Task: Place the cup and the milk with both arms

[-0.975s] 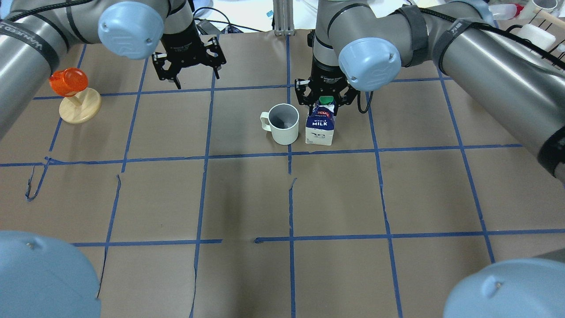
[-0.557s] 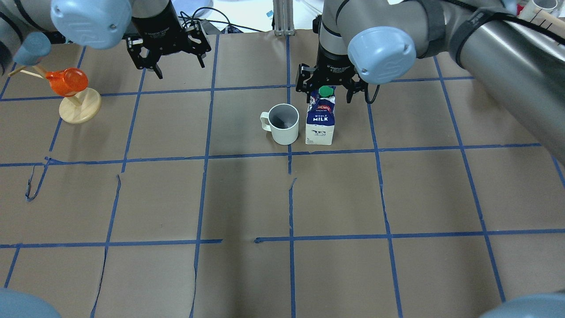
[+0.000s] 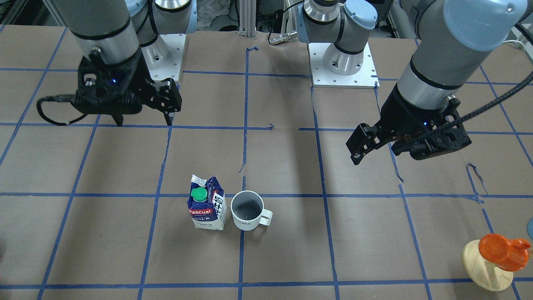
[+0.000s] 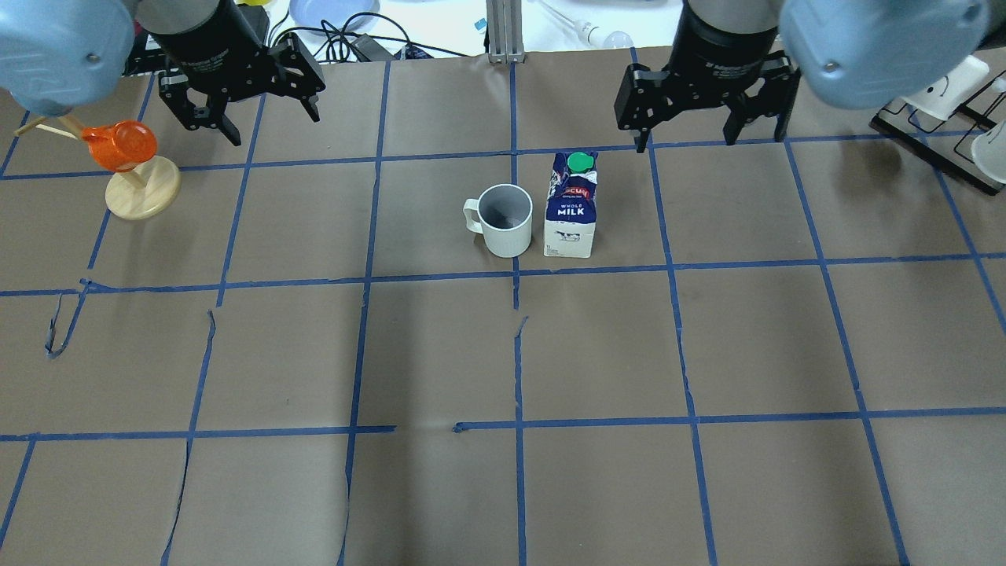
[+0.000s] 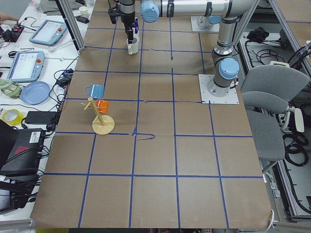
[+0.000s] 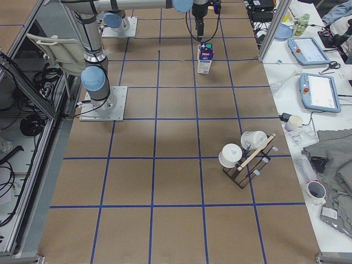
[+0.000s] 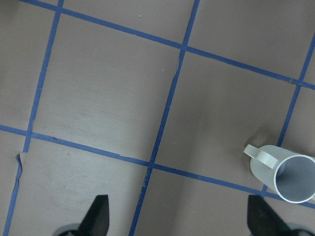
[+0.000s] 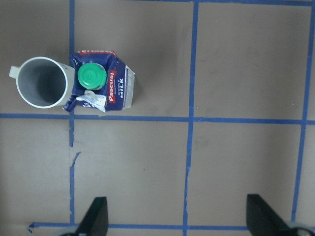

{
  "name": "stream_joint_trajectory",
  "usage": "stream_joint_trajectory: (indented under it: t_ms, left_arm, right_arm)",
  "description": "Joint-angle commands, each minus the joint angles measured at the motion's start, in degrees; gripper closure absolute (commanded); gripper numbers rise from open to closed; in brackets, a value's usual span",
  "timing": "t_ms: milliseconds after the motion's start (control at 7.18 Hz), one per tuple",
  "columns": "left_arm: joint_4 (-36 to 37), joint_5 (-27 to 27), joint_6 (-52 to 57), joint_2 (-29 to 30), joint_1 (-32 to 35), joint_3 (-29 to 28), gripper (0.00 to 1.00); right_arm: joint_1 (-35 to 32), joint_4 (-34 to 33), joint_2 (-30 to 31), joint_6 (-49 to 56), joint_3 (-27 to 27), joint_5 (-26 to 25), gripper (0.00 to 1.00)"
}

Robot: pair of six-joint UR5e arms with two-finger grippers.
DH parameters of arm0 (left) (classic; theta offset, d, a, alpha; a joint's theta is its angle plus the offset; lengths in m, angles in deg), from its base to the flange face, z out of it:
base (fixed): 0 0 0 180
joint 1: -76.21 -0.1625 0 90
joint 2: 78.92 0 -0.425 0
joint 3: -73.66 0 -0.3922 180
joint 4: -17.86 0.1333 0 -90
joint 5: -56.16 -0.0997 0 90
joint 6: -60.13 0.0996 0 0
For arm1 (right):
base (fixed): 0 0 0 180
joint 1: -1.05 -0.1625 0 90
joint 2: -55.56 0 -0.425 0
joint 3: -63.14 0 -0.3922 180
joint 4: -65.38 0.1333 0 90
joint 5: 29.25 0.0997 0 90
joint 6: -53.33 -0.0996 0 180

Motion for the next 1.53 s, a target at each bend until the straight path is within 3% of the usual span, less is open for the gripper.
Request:
stream_joint_trajectory:
  t_ms: [0,1392]
  left_arm:
    - [-0.6,-1.2,0.2,-4.4,-0.2,3.9,0.00]
    - [-5.6,-2.0,6.0,-8.2,0.1,4.1,0.00]
  right_arm:
    - [1.0,2.8,4.9,3.6,-2.6,-0.2,0.00]
    - [1.1,3.5,4.4,3.6,-2.0,0.5,0.00]
